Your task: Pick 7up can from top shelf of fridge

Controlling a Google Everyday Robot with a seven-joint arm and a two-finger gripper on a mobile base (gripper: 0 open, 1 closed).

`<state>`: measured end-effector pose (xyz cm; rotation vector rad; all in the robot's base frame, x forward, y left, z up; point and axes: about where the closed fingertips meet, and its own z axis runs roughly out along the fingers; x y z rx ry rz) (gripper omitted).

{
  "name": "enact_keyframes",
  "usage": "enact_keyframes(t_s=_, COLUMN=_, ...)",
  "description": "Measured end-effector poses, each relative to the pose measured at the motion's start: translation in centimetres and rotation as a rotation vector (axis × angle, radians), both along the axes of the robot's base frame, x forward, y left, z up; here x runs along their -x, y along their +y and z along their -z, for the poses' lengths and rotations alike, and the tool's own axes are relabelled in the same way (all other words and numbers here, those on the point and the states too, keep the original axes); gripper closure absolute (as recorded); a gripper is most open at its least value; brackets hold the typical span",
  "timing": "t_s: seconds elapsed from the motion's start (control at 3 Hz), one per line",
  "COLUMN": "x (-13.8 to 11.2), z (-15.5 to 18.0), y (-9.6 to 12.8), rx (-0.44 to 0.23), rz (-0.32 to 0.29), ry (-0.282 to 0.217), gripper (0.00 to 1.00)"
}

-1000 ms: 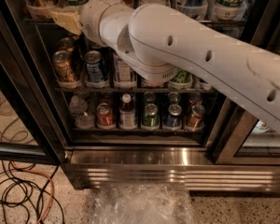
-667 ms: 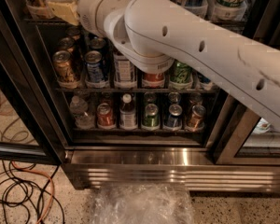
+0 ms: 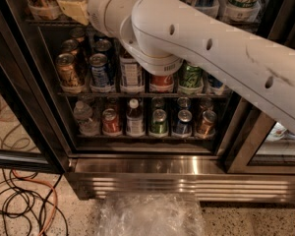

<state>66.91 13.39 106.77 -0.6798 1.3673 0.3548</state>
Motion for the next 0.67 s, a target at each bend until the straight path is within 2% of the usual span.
enact_keyframes(t_s=0.33, x=-0.74, z=1.17, y=-0.8, rx=-0.003, rz=0.037, ry=0.028, gripper=0.31)
enact_keyframes(t_s=0.67, x=-1.34, z=2.1, y=-0.78, rx=-0.012, rz=0.055, ry=0.05, gripper=0.32)
